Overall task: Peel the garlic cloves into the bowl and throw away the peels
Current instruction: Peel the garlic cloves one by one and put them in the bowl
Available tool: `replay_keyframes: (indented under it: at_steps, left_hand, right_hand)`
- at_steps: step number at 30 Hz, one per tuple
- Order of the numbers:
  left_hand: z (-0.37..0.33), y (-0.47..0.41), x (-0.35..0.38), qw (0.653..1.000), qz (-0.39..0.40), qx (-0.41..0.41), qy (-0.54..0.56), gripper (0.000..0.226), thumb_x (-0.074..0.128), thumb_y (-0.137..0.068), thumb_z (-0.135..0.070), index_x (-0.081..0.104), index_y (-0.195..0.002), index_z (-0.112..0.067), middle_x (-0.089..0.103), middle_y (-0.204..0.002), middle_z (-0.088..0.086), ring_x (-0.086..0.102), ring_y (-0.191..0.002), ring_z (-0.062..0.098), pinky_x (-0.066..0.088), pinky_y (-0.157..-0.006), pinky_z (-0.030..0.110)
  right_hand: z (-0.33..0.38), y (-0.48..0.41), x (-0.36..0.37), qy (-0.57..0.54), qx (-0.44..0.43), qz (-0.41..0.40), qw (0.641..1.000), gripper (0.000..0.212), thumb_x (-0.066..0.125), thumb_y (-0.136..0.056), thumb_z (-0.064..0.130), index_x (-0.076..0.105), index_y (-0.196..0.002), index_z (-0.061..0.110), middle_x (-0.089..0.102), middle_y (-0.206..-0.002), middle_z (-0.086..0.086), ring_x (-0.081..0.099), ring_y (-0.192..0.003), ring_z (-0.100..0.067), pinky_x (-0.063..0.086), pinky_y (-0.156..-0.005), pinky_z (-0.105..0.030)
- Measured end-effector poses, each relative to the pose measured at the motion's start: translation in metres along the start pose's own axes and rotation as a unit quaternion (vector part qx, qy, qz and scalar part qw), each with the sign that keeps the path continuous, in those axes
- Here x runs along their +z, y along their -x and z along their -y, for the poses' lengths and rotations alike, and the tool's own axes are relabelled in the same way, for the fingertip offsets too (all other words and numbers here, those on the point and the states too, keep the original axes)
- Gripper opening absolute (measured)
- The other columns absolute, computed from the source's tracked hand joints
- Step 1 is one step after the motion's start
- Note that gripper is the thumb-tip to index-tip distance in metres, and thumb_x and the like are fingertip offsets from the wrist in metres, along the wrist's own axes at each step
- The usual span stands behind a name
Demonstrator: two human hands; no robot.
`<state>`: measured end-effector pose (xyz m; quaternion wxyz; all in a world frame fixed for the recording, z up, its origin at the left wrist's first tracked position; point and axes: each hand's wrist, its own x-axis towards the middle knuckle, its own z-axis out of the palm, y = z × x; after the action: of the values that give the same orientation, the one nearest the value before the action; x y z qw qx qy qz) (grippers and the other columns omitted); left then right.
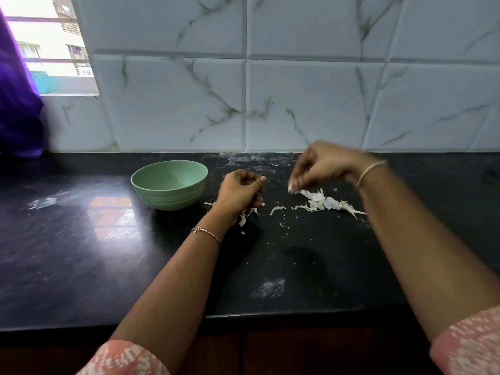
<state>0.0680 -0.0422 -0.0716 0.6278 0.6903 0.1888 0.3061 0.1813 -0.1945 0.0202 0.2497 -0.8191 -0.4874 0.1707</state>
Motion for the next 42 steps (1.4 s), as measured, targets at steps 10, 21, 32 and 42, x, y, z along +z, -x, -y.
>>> replay_keyframes:
  at_steps: [10, 21, 32, 42]
  left_hand:
    - [0.002, 0.000, 0.005, 0.999, 0.032, 0.030, -0.029, 0.016, 0.064, -0.089, 0.002, 0.062, -0.097, -0.011, 0.062, -0.086, 0.006, 0.059, -0.060, 0.010, 0.053, -0.053, 0.020]
    - [0.003, 0.002, 0.017, 0.988, 0.065, 0.124, -0.068, 0.018, 0.075, -0.082, -0.004, 0.070, -0.091, -0.019, 0.070, -0.082, 0.000, 0.063, -0.066, 0.009, 0.055, -0.062, 0.024]
    - [0.005, 0.003, 0.028, 0.996, 0.015, 0.079, -0.041, 0.009, 0.071, -0.087, -0.011, 0.064, -0.092, -0.007, 0.069, -0.083, 0.009, 0.070, -0.068, 0.018, 0.061, -0.059, 0.032]
    - [0.005, 0.000, 0.027, 0.999, 0.022, 0.039, 0.011, 0.008, 0.070, -0.086, -0.003, 0.071, -0.086, -0.011, 0.071, -0.078, 0.008, 0.067, -0.068, 0.016, 0.061, -0.073, 0.032]
  right_hand:
    - [-0.021, -0.002, 0.036, -0.170, 0.002, -0.052, 0.984, 0.001, 0.072, -0.083, 0.002, 0.073, -0.083, 0.002, 0.072, -0.065, -0.001, 0.062, -0.054, -0.004, 0.049, -0.050, -0.017]
    - [-0.035, -0.013, 0.069, -0.570, 0.065, -0.121, 0.810, 0.011, 0.064, -0.090, 0.010, 0.066, -0.084, 0.001, 0.069, -0.069, -0.005, 0.060, -0.050, -0.004, 0.051, -0.050, -0.013]
    - [-0.037, -0.016, 0.076, -0.382, 0.007, -0.210, 0.900, 0.013, 0.064, -0.092, 0.009, 0.064, -0.079, 0.009, 0.061, -0.065, -0.003, 0.053, -0.047, -0.004, 0.045, -0.046, -0.015]
    - [-0.042, -0.019, 0.075, -0.224, -0.056, -0.310, 0.922, 0.007, 0.082, -0.077, 0.019, 0.076, -0.080, 0.019, 0.074, -0.078, 0.003, 0.068, -0.073, -0.007, 0.053, -0.069, -0.023]
